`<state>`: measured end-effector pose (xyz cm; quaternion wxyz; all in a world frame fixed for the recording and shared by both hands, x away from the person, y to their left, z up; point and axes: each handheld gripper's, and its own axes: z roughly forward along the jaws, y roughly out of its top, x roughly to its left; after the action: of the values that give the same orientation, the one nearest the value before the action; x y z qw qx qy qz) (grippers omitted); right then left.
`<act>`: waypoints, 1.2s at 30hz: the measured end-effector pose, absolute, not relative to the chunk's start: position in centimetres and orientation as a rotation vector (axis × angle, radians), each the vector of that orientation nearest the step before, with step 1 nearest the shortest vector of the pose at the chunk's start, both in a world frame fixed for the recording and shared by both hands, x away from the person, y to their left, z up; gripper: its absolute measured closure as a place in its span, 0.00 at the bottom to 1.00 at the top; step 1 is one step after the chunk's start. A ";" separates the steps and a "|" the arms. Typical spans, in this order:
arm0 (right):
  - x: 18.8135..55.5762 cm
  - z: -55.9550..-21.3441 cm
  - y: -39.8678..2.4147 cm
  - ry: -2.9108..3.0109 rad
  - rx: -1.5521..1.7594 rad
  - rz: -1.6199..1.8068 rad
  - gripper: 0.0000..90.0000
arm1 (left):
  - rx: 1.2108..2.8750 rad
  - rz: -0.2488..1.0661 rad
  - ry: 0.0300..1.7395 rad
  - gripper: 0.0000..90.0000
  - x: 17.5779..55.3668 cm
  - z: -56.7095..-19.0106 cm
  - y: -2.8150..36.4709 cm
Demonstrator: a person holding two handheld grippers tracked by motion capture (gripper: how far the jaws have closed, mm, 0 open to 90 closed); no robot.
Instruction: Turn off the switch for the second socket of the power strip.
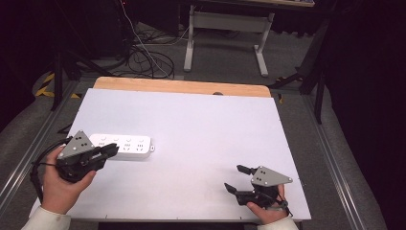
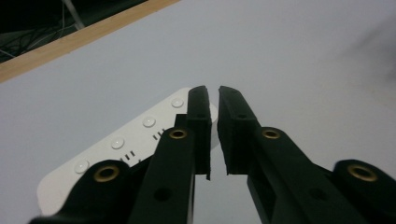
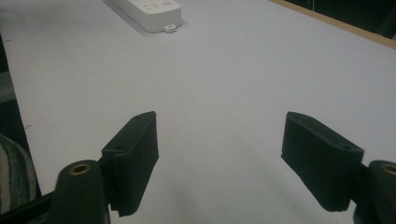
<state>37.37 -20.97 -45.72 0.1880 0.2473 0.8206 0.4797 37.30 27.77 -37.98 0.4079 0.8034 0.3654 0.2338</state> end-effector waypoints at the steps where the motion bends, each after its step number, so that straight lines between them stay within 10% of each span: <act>1: 37.4 -45.7 -21.0 2.310 0.699 1.352 0.30 | 2.036 0.596 0.923 0.96 37.4 -38.0 27.8; 36: 37.5 -45.9 -21.0 2.323 0.698 1.346 0.31 | 1.998 0.602 1.160 1.00 44.0 -39.8 29.1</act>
<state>37.47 -20.97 -45.87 0.1825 0.2473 0.8233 0.4771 44.00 29.15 -39.80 0.3680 0.7781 0.4519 0.2342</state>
